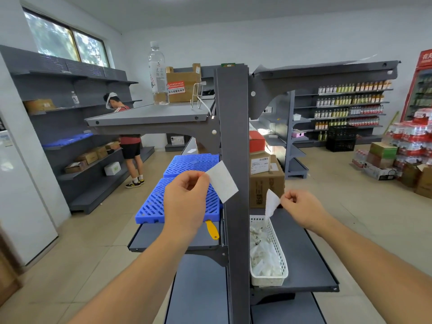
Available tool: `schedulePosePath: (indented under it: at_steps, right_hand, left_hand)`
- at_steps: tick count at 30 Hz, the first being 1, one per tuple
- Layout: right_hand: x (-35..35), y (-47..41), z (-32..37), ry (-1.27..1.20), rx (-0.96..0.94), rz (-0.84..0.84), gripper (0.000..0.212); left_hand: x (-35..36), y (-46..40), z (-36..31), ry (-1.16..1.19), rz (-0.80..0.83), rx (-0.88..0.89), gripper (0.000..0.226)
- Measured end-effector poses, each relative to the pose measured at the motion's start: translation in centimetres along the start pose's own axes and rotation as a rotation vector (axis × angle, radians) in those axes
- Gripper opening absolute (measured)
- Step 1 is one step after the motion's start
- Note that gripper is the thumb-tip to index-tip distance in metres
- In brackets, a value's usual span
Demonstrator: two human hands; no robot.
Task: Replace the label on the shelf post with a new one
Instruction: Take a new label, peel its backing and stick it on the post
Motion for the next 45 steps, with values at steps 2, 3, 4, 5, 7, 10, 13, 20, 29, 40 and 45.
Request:
schedulePosePath:
  at_steps: [2,3,4,5,7,10,13,20,29,40,45]
  right_hand:
    - [0.5,-0.3,-1.1,0.084,0.036,0.021,0.026]
    - [0.9,-0.6,-1.6,0.114,0.047,0.032,0.024]
    - [1.3,-0.8,-1.8,0.142,0.053,0.041,0.023]
    - [1.7,-1.0,-1.9,0.170,0.054,0.058,0.023]
    - [2.7,-1.5,-1.9,0.218,0.049,0.107,0.021]
    - [4.2,-2.3,-2.1,0.277,0.055,0.159,0.020]
    - [5.4,-3.1,-2.1,0.364,0.052,0.186,0.017]
    - [7.4,-4.5,-2.1,0.419,0.066,0.213,0.018]
    - [7.8,-5.1,-1.8,0.411,0.018,0.171,0.027]
    - [6.9,-4.6,-1.6,0.405,-0.006,0.087,0.026]
    - [6.5,-4.3,-1.3,0.387,-0.003,0.042,0.030]
  left_hand:
    - [-0.2,0.0,0.2,-0.017,-0.014,0.012,0.015]
    - [-0.4,0.0,0.4,-0.028,-0.020,0.014,0.015]
    - [-0.4,0.0,0.5,-0.036,-0.023,0.016,0.015]
    - [-0.5,0.0,0.6,-0.042,-0.025,0.016,0.015]
    - [-0.8,0.1,0.7,-0.059,-0.027,0.016,0.014]
    - [-1.4,0.2,1.0,-0.076,-0.042,0.013,0.013]
    - [-2.1,0.2,1.6,-0.084,-0.042,-0.011,0.014]
    - [-3.9,0.0,2.3,-0.101,-0.094,-0.019,0.017]
    - [-4.3,0.1,3.0,-0.116,-0.086,-0.034,0.019]
    - [-3.5,0.2,2.2,-0.113,-0.043,-0.015,0.019]
    - [-3.5,0.3,2.2,-0.105,-0.022,-0.018,0.019]
Point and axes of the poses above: each hand's wrist, its own y-axis away from the middle knuckle, its own x-axis out of the palm, z = x × y, the point moved 7 cm from there along -y, towards the middle knuckle, and after that the axes turned 7 degrees about z, right-handed, at the moved point
